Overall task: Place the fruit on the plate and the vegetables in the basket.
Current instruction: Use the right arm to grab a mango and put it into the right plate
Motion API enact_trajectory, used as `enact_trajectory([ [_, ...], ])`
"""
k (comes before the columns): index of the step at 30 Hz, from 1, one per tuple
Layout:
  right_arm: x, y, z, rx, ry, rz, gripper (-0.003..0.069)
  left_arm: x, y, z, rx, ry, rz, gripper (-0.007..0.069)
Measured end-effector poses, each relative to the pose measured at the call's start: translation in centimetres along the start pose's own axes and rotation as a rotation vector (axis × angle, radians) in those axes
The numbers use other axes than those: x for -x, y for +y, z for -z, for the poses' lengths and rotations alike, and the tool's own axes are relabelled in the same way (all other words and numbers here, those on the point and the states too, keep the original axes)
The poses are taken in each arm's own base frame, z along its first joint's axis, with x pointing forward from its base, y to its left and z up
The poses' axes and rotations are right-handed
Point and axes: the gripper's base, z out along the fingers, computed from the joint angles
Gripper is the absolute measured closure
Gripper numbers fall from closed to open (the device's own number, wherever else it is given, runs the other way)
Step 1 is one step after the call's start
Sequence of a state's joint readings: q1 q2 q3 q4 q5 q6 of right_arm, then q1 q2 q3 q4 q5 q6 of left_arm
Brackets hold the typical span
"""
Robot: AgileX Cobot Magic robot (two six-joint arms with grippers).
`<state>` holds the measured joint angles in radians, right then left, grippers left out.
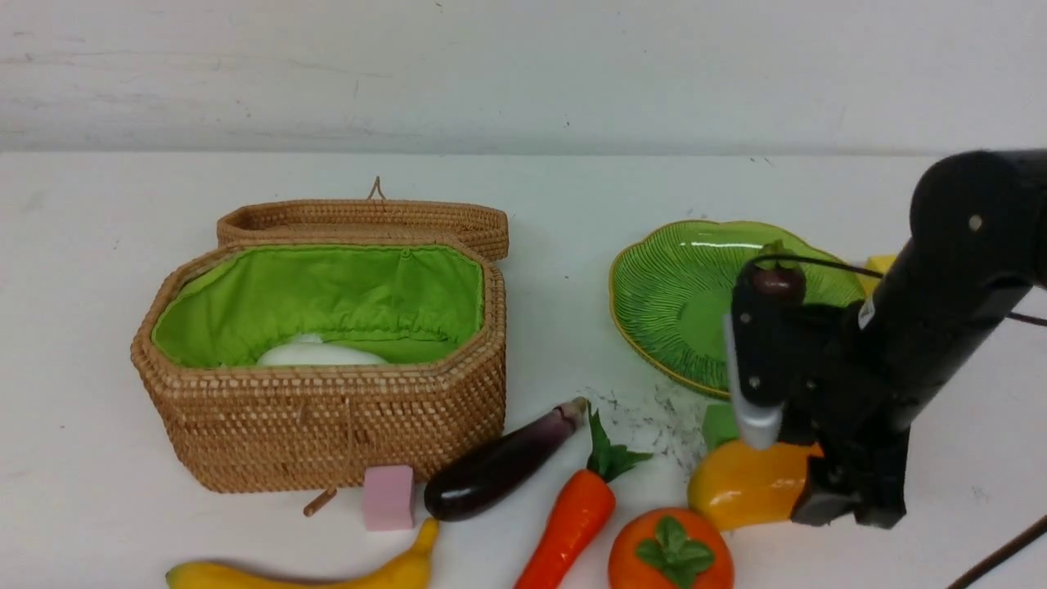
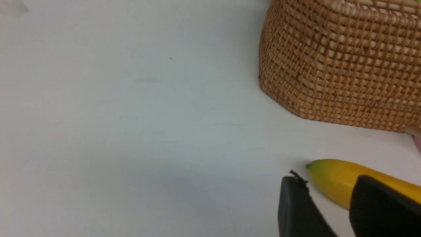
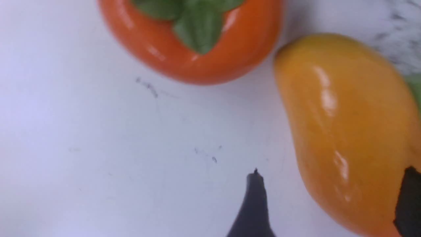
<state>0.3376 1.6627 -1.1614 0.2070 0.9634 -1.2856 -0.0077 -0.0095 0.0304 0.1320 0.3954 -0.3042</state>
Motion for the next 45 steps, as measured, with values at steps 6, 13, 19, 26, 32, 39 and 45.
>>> enact_trajectory([
  [6,0.4,-1.0,-0.4,-0.105,-0.024,0.094,0.0111,0.0,0.0,0.0,0.000,0.000,0.000,0.0386],
  [13,-0.1,-1.5,-2.1,-0.078,0.023,0.114,0.0111,0.0,0.0,0.0,0.000,0.000,0.000,0.0386],
  [19,-0.4,-1.8,-3.9,-0.029,0.056,0.121,0.0107,0.0,0.0,0.0,0.000,0.000,0.000,0.0386],
  [26,-0.3,-1.8,-3.9,-0.011,0.060,0.121,0.0132,0.0,0.0,0.0,0.000,0.000,0.000,0.0386],
  [32,-0.6,-1.3,-3.2,0.009,0.084,0.113,0.0137,0.0,0.0,0.0,0.000,0.000,0.000,0.0386],
  [39,-0.6,-0.8,-1.7,-0.006,0.084,0.108,0.0536,0.0,0.0,0.0,0.000,0.000,0.000,0.0386],
  [45,-0.6,-0.7,-1.7,-0.001,0.087,0.101,0.0665,0.0,0.0,0.0,0.000,0.000,-0.001,0.0386],
])
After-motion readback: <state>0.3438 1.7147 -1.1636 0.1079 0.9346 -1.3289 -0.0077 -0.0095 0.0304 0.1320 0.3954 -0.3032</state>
